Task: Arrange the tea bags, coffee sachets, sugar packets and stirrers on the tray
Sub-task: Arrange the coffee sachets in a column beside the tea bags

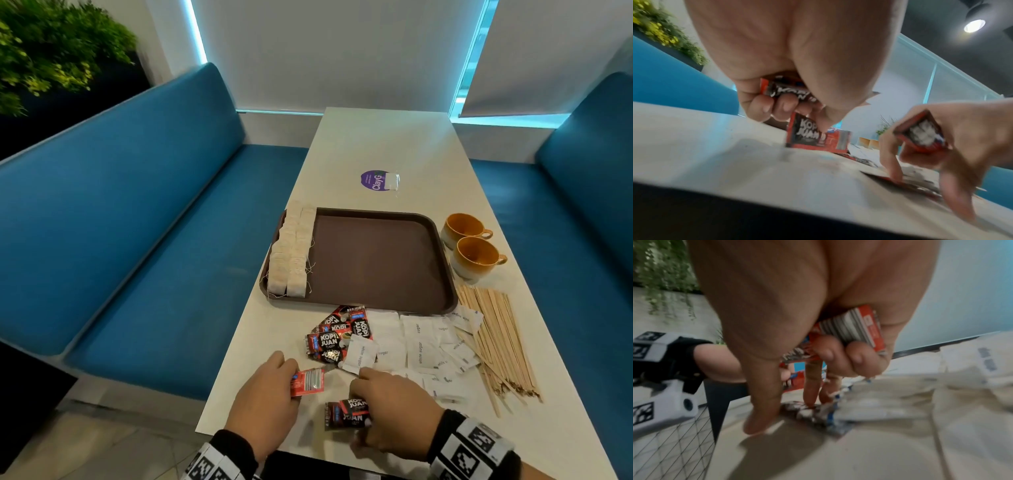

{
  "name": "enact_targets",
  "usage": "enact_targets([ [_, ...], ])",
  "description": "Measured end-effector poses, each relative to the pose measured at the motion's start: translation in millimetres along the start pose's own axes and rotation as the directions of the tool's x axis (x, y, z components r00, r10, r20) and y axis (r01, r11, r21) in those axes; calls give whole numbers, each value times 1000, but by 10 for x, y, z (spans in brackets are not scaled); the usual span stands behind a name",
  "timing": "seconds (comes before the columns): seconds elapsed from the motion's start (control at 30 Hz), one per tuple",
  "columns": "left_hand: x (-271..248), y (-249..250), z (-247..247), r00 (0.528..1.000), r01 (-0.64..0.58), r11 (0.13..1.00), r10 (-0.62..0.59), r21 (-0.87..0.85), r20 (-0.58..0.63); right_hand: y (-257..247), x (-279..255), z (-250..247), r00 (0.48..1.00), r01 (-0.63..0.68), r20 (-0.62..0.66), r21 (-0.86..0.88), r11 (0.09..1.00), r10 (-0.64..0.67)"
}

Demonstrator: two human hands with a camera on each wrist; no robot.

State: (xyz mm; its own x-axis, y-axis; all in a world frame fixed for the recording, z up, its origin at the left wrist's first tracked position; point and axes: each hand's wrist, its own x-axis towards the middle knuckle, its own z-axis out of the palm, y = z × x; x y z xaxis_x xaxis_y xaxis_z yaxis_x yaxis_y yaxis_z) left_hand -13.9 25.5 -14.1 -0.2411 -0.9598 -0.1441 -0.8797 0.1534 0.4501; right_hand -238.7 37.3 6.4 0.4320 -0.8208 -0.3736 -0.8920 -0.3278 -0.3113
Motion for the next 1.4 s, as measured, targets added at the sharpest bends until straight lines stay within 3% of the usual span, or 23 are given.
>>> enact_targets([
  [0.17,52,-101,-66,997,22,973,-38,-228,-67,-44,98,0,998,-14,-61,-51,999,11],
  [0.27,77,-124,-127,990,119,867,-140,-484,-6,-32,149,-16,996,-29,-84,-49,998,25],
  [0.4,128,-65,-193,989,131,731,-144,-669,36,-12,170,-59,974,7,-222,197,980,38],
  [0.5,202,-54,-204,984,158,629,-169,-761,65,33,198,-135,909,64,-375,553,831,180],
  [0.57,253,-38,-197,975,181,549,-209,-816,76,76,240,-210,858,87,-413,701,708,304],
  [0.67,323,-3,-180,956,196,436,-285,-878,72,198,316,-318,811,89,-381,831,549,444],
  [0.77,381,42,-193,957,186,331,-274,-925,94,313,355,-415,793,93,-309,913,397,525],
  [0.8,399,59,-203,960,192,342,-259,-920,104,343,364,-438,797,98,-281,934,344,534],
  [0.87,442,92,-191,969,197,454,-225,-869,102,388,371,-478,799,87,-240,954,288,552],
  [0.93,474,166,-200,981,166,581,-179,-797,74,442,380,-471,787,81,-229,959,271,573],
  [1.03,552,292,-210,991,122,636,-113,-762,65,490,404,-450,802,87,-234,956,281,550],
  [1.2,763,319,-154,1000,24,830,-29,-557,0,515,514,-483,810,12,-344,819,574,474],
  [1.3,907,350,-86,999,-39,932,44,-361,6,575,606,-497,861,-63,-319,708,704,397],
  [1.4,1004,384,-1,997,-68,979,76,-192,34,628,691,-472,889,-186,-299,455,871,346],
])
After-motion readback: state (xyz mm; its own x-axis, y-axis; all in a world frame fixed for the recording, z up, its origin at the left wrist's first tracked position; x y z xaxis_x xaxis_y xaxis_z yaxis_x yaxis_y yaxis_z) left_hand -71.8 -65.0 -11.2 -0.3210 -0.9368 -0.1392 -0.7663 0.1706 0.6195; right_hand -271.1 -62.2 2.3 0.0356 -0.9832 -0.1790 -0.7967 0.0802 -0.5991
